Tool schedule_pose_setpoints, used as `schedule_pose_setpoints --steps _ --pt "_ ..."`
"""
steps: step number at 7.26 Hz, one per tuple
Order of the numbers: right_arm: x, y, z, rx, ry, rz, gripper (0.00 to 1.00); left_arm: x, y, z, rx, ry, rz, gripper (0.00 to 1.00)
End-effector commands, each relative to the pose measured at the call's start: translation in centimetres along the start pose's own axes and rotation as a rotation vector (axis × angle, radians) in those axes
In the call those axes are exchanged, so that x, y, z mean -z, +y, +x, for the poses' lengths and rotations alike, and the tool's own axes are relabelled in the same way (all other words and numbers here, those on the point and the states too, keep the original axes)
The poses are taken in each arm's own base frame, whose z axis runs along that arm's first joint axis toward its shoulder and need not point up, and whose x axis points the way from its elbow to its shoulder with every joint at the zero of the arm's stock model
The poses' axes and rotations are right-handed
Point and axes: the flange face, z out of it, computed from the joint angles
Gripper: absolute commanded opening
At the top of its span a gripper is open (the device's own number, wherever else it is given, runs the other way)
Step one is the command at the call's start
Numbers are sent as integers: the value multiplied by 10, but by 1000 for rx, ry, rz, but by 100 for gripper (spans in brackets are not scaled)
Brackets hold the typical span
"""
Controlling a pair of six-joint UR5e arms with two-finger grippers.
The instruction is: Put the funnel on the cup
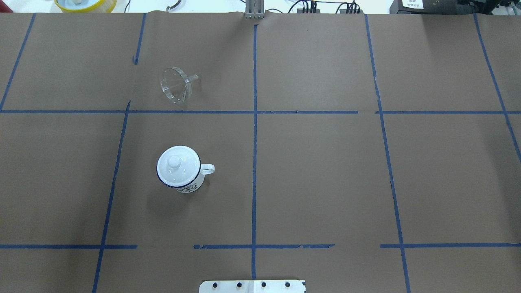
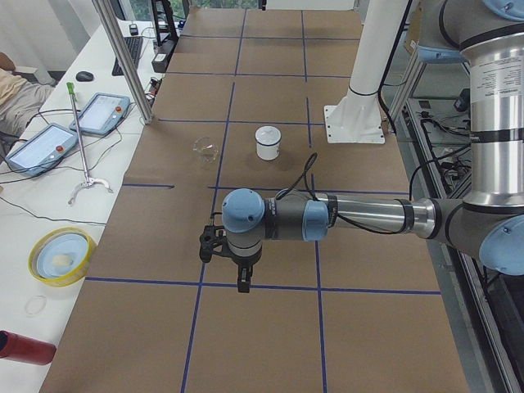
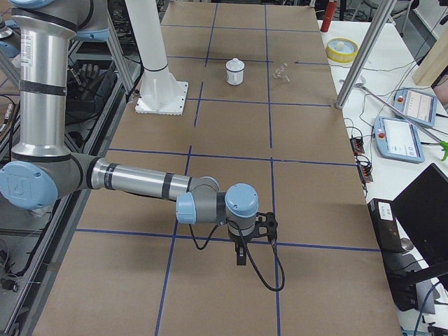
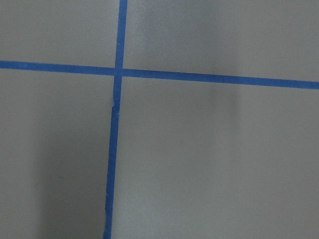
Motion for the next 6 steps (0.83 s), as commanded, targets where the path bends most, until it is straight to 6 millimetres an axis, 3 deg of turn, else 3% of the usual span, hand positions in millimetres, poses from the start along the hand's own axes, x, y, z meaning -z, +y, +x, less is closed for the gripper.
schedule_pose_setpoints --steps 1,6 --pt "0 0 0 0 0 0 100 4 0 3 -6 2 8 100" --pt "0 0 0 0 0 0 100 3 -3 2 -7 5 10 100"
